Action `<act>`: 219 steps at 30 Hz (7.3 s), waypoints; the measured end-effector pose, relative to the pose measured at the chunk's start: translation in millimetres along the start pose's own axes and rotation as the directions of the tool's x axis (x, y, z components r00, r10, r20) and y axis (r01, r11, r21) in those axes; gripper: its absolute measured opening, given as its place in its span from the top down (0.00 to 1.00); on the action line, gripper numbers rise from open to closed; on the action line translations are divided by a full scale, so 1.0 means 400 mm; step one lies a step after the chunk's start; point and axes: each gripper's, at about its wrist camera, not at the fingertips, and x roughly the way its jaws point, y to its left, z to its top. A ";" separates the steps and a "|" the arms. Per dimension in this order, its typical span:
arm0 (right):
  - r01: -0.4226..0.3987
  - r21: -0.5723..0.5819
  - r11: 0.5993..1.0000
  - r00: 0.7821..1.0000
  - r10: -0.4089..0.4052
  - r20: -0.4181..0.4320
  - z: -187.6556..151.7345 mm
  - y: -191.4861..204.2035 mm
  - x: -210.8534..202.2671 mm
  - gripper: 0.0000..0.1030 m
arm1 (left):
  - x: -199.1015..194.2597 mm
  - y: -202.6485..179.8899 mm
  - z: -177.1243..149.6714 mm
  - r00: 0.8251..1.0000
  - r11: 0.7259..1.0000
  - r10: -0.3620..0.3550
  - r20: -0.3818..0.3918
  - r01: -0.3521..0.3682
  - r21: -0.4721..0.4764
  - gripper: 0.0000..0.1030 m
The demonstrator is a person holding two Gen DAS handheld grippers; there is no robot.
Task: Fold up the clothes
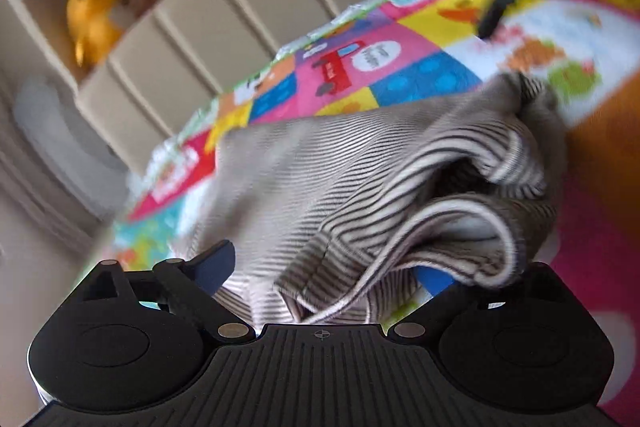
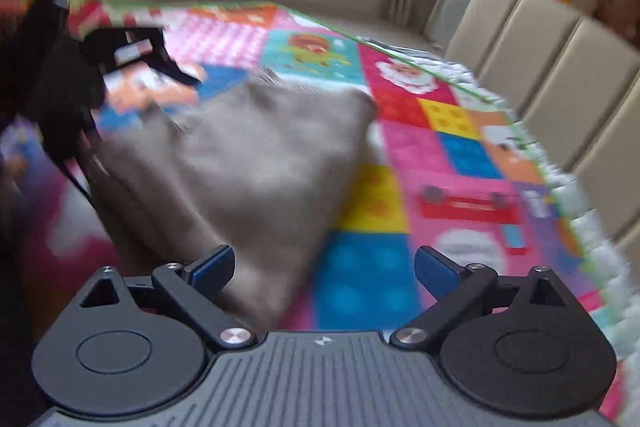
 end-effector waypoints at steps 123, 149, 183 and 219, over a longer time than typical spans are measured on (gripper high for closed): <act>-0.261 0.908 0.326 0.932 0.331 0.149 0.020 -0.118 0.276 0.01 | 0.091 0.312 0.032 0.989 0.719 -0.106 0.101 0.147 -0.680 0.05; 0.024 0.719 0.694 0.998 -0.057 0.022 0.116 -0.344 0.266 0.00 | 0.146 0.044 0.198 0.677 0.563 -0.692 0.248 0.723 -0.401 0.01; 0.347 0.125 0.929 0.929 -0.359 0.089 0.116 0.074 0.189 0.60 | 0.237 0.203 0.096 0.985 0.507 -0.155 -0.071 0.018 -0.862 0.20; -0.044 0.645 0.763 0.965 -0.133 0.224 0.173 -0.055 0.143 0.85 | 0.263 0.204 0.047 0.920 0.258 -0.377 0.105 0.213 -0.942 0.66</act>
